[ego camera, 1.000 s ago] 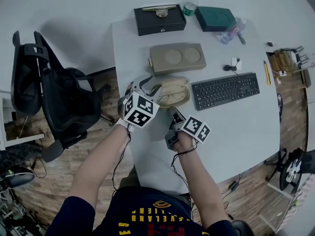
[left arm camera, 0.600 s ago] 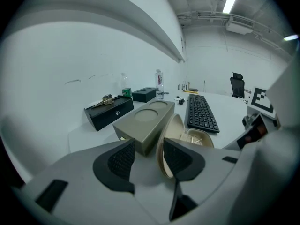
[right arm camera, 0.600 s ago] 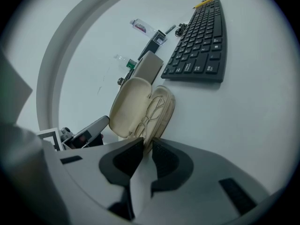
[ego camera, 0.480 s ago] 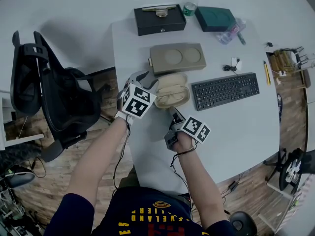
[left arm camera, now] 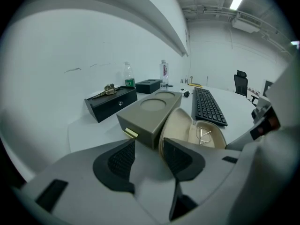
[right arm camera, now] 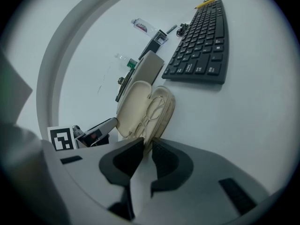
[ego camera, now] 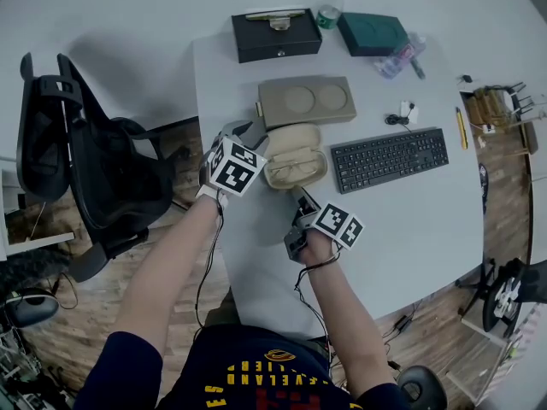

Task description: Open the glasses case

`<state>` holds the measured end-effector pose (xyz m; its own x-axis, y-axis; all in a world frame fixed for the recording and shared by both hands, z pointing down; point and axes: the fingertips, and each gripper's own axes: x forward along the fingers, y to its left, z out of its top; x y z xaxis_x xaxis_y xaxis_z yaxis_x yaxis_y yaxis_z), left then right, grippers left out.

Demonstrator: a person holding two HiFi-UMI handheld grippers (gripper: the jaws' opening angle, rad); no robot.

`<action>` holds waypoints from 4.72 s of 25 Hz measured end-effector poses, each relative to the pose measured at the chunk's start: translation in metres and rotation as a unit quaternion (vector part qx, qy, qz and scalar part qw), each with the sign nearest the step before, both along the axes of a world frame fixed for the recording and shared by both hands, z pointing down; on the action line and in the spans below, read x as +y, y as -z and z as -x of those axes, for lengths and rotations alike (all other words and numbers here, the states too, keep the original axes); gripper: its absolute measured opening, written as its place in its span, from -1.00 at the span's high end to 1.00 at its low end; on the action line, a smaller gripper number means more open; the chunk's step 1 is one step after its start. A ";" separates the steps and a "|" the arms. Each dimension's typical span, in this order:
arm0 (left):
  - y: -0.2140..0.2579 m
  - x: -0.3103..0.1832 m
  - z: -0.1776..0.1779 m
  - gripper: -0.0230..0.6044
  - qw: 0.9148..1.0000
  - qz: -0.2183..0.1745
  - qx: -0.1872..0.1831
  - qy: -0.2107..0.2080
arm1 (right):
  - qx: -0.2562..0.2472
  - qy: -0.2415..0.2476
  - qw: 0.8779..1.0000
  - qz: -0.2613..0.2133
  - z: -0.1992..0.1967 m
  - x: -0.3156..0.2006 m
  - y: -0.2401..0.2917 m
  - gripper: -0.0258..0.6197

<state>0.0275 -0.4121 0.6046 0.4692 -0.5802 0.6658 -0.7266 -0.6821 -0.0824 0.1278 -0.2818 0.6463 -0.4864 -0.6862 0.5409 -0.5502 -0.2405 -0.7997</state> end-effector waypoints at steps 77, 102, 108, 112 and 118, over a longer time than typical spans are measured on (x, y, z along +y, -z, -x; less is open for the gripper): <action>0.242 0.286 0.008 0.29 0.930 -0.049 0.364 0.017 | 0.199 0.098 0.911 -0.349 0.008 0.125 0.275 0.69; 0.331 0.378 -0.006 0.33 0.914 -0.131 0.378 -0.065 | 0.345 0.138 0.780 -0.503 0.058 0.240 0.375 0.81; 0.336 0.377 0.001 0.36 0.913 -0.145 0.379 -0.056 | 0.357 0.139 0.772 -0.508 0.059 0.242 0.380 0.82; 0.335 0.379 0.001 0.36 0.913 -0.144 0.378 -0.057 | 0.353 0.137 0.775 -0.506 0.061 0.243 0.379 0.82; 0.326 0.379 0.003 0.37 0.916 -0.131 0.377 -0.049 | 0.344 0.129 0.783 -0.502 0.059 0.243 0.375 0.84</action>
